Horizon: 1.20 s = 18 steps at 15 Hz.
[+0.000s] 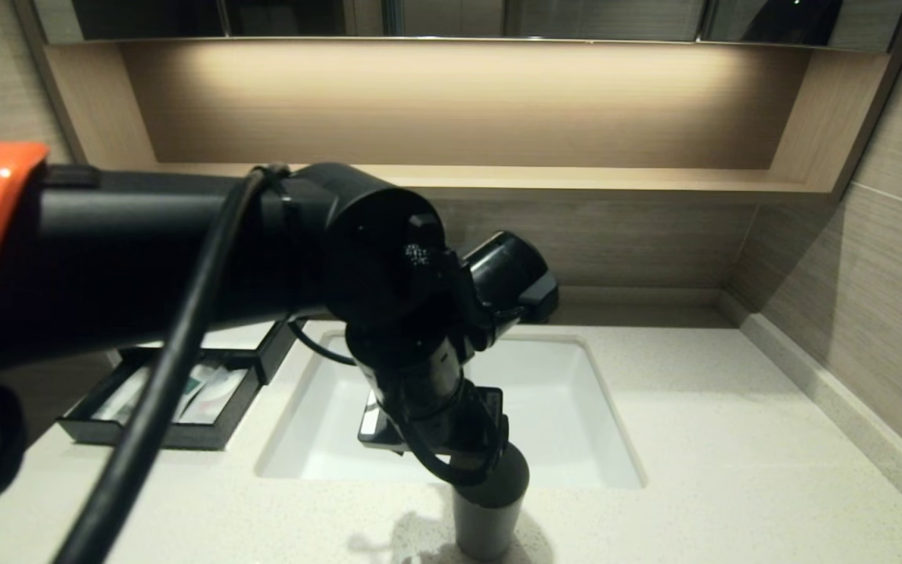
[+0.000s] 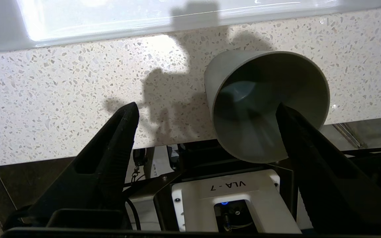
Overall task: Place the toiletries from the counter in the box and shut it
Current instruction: Pick up the cup
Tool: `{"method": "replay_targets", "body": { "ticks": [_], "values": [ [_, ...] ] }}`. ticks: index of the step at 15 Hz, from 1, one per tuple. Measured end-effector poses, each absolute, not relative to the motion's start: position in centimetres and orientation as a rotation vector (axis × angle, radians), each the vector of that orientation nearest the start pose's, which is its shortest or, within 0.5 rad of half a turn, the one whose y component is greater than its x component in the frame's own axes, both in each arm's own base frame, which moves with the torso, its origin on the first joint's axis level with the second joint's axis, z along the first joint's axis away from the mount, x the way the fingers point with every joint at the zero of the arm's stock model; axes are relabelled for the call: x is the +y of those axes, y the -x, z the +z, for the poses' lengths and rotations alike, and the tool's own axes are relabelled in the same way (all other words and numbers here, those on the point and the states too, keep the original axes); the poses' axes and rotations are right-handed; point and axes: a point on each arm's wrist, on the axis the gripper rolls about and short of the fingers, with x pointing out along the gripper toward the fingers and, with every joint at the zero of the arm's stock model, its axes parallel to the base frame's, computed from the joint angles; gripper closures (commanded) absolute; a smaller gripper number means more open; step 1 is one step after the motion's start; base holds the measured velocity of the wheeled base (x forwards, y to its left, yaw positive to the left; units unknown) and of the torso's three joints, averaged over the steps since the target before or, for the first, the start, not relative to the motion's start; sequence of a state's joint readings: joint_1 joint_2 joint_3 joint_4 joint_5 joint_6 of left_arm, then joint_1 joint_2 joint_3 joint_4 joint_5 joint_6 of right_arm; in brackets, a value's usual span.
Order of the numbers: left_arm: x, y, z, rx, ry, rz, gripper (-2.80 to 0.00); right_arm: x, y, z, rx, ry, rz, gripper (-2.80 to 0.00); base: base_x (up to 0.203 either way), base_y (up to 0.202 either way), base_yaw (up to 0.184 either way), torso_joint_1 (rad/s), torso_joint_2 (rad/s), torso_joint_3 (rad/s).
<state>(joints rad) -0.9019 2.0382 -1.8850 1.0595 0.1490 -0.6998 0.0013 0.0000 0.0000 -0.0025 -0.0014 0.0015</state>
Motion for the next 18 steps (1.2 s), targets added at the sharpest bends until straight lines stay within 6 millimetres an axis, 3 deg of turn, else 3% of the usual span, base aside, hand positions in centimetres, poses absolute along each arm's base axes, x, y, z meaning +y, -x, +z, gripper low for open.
{"method": "replay_targets", "body": {
  "ticks": [18],
  "values": [
    [-28.5,-23.5,19.1,1.276,-0.059,-0.186,-2.8,0.0,2.3,7.6,-0.003,-0.001,0.0,0.0,0.0,0.0,0.0,0.0,0.0,0.0]
  ]
}}
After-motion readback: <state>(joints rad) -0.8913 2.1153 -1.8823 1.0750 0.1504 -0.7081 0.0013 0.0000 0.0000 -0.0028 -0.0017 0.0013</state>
